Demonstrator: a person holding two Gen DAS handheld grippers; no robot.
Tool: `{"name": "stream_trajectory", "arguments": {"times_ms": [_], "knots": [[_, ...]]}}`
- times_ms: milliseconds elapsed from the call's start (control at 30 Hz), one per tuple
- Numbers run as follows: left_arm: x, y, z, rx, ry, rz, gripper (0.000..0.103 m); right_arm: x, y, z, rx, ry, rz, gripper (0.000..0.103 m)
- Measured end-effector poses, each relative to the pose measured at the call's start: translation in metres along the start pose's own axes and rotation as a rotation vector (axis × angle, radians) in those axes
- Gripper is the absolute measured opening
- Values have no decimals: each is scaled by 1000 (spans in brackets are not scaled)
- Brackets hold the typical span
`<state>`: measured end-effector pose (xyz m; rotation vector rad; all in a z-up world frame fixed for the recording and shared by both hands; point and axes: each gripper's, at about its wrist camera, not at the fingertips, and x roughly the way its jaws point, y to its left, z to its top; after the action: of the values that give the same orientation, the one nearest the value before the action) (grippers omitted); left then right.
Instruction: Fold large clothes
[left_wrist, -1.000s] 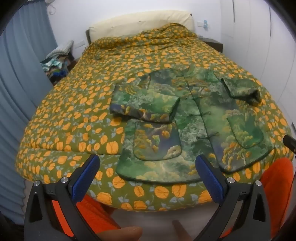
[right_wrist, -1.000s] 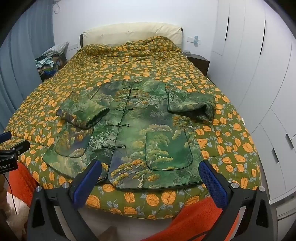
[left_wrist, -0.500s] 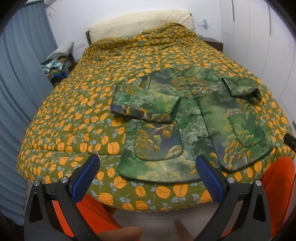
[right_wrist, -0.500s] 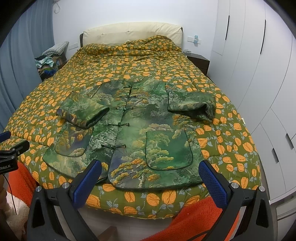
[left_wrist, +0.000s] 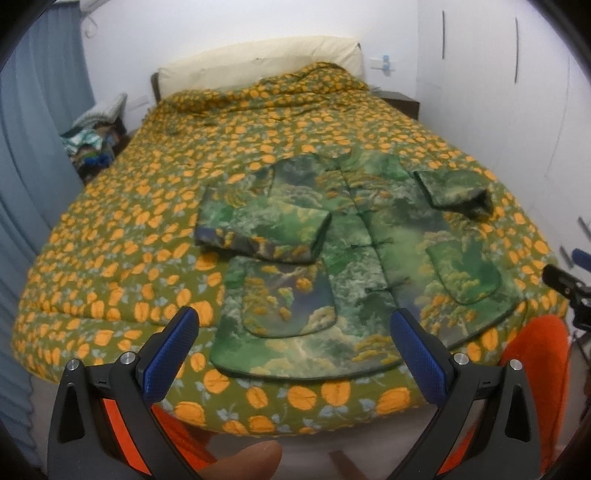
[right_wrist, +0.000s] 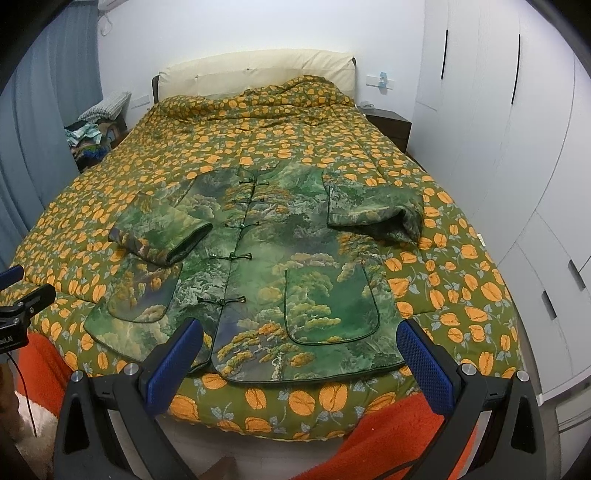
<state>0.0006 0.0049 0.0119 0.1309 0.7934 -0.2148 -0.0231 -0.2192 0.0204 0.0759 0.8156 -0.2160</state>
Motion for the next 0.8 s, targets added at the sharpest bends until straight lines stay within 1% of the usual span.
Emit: {"name": "stream_trajectory", "arguments": {"times_ms": [33,67,100,167,300,533,800], "knots": [[1,1,0,-18,36,-33,103,0,0,1,1,-4,10,103],[1,1,0,-17,37,-42,103,0,0,1,2,-11,24,103],[2,0,0,-11,43,-39,103,-1,1,1,0,-16,34,103],[2,-6,-1,13,29,-17,103,-3,4,2,-24,-32,58,103],[2,-9,0,23,29,-7,103,-6,10,3,-50,-43,53,103],[3,-3,1,-9,36,-15,103,-3,2,2,-26,-31,6,103],[1,-1,-2,-17,37,-5,103,-6,-1,1,-13,-31,-6,103]]}}
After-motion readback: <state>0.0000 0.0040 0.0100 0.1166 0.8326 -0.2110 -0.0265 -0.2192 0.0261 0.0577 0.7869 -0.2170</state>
